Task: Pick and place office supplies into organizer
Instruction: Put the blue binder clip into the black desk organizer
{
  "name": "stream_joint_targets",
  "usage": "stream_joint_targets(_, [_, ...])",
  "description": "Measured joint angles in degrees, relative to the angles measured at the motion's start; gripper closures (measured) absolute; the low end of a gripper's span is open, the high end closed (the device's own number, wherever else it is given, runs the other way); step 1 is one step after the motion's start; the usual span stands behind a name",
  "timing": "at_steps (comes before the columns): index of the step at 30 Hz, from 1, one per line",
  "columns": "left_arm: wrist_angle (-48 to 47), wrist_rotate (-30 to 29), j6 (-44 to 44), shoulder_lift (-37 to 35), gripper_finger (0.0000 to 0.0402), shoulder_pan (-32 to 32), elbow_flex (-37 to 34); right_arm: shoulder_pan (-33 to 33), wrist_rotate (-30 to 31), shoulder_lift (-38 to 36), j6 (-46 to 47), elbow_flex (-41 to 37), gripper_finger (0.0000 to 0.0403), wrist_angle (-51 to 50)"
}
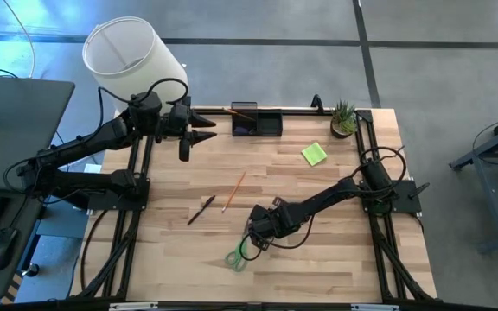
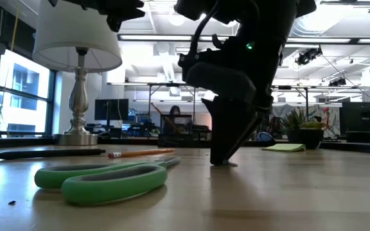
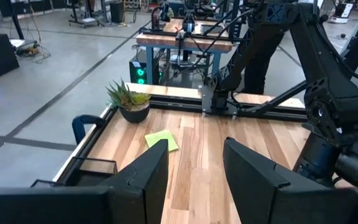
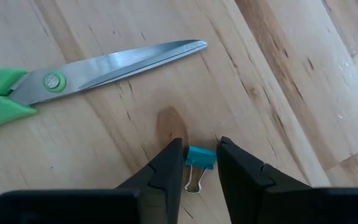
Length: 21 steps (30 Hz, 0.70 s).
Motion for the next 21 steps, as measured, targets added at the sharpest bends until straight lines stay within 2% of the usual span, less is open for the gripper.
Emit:
stream_joint_targets(9, [-1.17,0.02,-1.13,0.0,0.0261,0.0,0.0,0.42,0.07,0.04,-1.68,-0.04,0.0353,0.01])
stream_joint_targets(21, [-2.3,0.02,-2.05,0.0,0.0261,0.0,0.0,0.4,4.6,0.63,-4.63,3.25,0.0343,0.33])
